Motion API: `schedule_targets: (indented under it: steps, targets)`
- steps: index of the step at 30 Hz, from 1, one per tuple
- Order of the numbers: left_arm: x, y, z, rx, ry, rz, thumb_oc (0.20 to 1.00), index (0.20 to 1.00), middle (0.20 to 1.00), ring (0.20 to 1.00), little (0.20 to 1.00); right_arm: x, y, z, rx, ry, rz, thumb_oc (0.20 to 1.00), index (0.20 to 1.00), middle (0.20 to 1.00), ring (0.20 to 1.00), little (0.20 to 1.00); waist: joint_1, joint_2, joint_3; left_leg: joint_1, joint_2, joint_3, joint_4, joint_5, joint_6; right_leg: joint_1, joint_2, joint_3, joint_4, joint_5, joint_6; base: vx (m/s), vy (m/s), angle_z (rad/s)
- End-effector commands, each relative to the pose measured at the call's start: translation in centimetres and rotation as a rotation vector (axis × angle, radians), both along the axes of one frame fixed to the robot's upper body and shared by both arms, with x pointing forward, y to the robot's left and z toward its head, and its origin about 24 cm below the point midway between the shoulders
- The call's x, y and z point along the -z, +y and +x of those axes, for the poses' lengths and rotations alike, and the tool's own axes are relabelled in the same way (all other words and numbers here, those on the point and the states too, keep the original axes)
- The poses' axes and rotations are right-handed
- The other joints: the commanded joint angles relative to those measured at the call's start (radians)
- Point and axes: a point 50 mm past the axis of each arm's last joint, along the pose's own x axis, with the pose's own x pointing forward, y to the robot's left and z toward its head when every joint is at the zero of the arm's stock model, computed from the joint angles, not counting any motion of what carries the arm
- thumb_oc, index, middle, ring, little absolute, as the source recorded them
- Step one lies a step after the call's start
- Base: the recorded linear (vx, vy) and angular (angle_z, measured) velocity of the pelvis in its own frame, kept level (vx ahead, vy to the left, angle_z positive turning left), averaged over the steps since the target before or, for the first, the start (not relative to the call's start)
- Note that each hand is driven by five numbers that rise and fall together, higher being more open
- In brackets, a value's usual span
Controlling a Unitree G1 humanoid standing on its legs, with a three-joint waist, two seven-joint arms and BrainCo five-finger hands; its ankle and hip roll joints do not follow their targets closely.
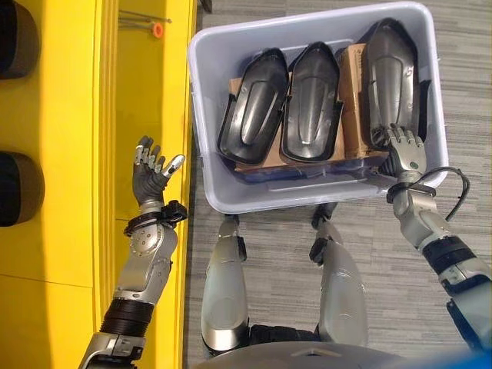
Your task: Move parts from the plastic box to the shelf.
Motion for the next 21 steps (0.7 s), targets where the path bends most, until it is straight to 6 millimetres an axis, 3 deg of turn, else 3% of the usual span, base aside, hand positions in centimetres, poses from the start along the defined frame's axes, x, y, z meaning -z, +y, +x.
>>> schedule_targets:
  steps: [1,5,21]
  targets:
    - [-1.1,-0.5,-0.3,0.002,-0.089,0.013,1.000,1.000,1.000,1.000,1.000,-1.0,-0.5,0.2,0.054,-0.110,-0.094,1.000,1.000,1.000,1.000,1.000,-0.005,0.034,-0.034,-0.126,-0.023,0.027,0.128,-0.056,0.037,-0.062,-0.035,-0.007,0.202,-0.156,0.073,-0.07,-0.014,0.07]
    - [-1.2,-0.8,0.0,0.014,-0.103,-0.002,1.000,1.000,1.000,1.000,1.000,-2.3,-1.2,0.7,0.076,-0.180,-0.131,1.000,1.000,1.000,1.000,1.000,-0.005,0.052,-0.034,-0.207,-0.018,0.011,0.215,-0.084,0.043,-0.141,-0.053,0.001,0.273,-0.172,0.063,-0.06,0.003,0.07]
    - [-0.7,-1.3,0.5,0.054,-0.115,-0.021,1.000,1.000,1.000,1.000,1.000,-2.1,-2.6,1.3,0.166,-0.177,-0.092,1.000,1.000,1.000,1.000,1.000,0.001,0.083,-0.034,-0.334,0.002,-0.018,0.291,-0.090,0.049,-0.277,-0.074,0.017,0.372,-0.191,0.044,-0.02,-0.003,-0.02]
